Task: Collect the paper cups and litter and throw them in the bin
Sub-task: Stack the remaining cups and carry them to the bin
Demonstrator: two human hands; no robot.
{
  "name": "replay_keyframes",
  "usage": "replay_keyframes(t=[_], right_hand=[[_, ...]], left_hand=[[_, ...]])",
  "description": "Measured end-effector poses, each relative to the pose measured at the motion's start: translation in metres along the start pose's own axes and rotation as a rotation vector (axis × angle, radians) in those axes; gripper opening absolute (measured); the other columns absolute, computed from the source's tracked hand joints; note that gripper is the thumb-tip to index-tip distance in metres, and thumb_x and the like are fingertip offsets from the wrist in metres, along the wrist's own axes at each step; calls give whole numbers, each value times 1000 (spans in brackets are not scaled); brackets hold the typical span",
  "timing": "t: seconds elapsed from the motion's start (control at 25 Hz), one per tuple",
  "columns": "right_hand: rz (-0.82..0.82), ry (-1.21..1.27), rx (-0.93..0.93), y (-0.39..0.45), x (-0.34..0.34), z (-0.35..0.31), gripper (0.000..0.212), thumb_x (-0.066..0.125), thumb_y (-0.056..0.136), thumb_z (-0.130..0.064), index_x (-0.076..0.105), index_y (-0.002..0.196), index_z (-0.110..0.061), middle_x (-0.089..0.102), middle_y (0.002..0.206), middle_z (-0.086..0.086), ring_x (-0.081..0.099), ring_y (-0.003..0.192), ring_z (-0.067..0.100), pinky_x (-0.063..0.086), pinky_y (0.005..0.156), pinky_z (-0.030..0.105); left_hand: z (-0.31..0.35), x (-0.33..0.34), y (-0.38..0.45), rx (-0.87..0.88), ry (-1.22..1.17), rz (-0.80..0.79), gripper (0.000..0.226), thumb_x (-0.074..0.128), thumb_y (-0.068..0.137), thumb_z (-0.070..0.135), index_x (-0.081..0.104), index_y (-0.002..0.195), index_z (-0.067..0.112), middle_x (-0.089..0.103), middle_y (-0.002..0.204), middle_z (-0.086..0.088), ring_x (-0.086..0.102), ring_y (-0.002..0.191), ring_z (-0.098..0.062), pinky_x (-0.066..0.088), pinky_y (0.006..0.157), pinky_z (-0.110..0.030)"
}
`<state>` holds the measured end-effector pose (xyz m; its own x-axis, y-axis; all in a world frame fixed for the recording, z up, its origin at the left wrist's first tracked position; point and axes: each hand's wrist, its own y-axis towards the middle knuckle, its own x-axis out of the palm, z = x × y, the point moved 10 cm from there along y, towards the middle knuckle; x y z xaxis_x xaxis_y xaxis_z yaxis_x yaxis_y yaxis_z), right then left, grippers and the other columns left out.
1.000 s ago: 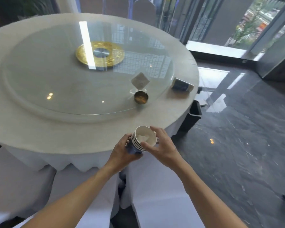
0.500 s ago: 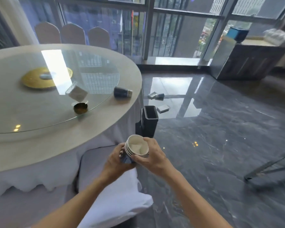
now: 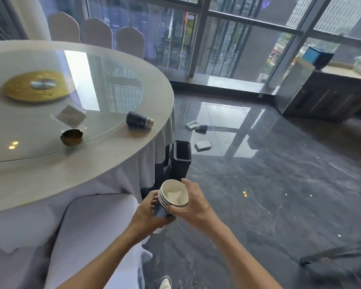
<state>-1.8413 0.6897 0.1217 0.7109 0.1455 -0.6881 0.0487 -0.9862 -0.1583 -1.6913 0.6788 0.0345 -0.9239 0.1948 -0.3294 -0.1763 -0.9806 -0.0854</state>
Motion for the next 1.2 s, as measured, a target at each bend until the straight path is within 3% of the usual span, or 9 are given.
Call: replay_keyframes(t=[0.12, 0.28, 0.44, 0.64, 0.84, 0.96, 1.04, 1.2], right_hand=[[-18, -6, 12, 41, -31, 17, 103, 74, 61, -59, 38, 150, -22, 45, 138, -4, 46, 118, 3, 45, 106, 29], [-84, 19, -14, 96, -63, 33, 100, 83, 70, -49, 35, 153, -20, 43, 144, -5, 43, 124, 1, 33, 100, 17], [-149, 59, -92, 152, -82, 38, 91, 86, 75, -41, 37, 150, -22, 42, 132, -10, 40, 115, -3, 28, 93, 10], [-280, 37, -253, 215, -94, 29, 93, 85, 69, -46, 39, 148, -27, 44, 129, -10, 47, 115, 3, 37, 96, 19], [-426, -11, -419, 266, -97, 4, 96, 82, 71, -52, 35, 150, -28, 42, 135, -12, 45, 119, 3, 41, 100, 24], [-535, -18, -458, 293, -81, -7, 77, 82, 72, -51, 43, 137, -38, 48, 130, -14, 48, 116, 2, 42, 95, 20], [-591, -29, -476, 313, -66, -15, 71, 80, 71, -57, 44, 130, -41, 51, 129, -16, 51, 117, 3, 44, 95, 21], [-627, -87, -497, 370, -29, -37, 94, 74, 66, -68, 43, 146, -30, 51, 139, -13, 50, 126, 7, 46, 107, 33]], left_hand=[[13, 25, 47, -22, -15, 3, 79, 99, 65, 32, 55, 130, 32, 69, 118, 19, 69, 104, -2, 55, 81, -9], [29, 41, 98, -62, -21, 55, 84, 91, 56, 51, 57, 130, 30, 73, 117, 16, 70, 105, -4, 55, 86, -13], [41, 44, 141, -117, -15, 151, 82, 95, 58, 47, 58, 130, 32, 74, 116, 15, 72, 104, -8, 53, 83, -12], [54, 35, 177, -188, -11, 329, 83, 97, 57, 49, 57, 129, 42, 75, 113, 20, 72, 101, -4, 59, 87, -27], [67, 17, 199, -250, -29, 518, 78, 97, 61, 43, 57, 127, 36, 71, 117, 15, 70, 106, -10, 58, 88, -29], [53, 2, 207, -295, -24, 617, 83, 95, 51, 56, 60, 123, 35, 71, 119, 11, 70, 108, -12, 60, 92, -37], [40, -11, 215, -320, -26, 671, 82, 95, 50, 57, 60, 121, 36, 70, 119, 11, 69, 108, -11, 60, 90, -34], [11, -48, 251, -342, -78, 732, 79, 99, 56, 42, 59, 125, 37, 73, 116, 13, 70, 103, -5, 60, 85, -27]])
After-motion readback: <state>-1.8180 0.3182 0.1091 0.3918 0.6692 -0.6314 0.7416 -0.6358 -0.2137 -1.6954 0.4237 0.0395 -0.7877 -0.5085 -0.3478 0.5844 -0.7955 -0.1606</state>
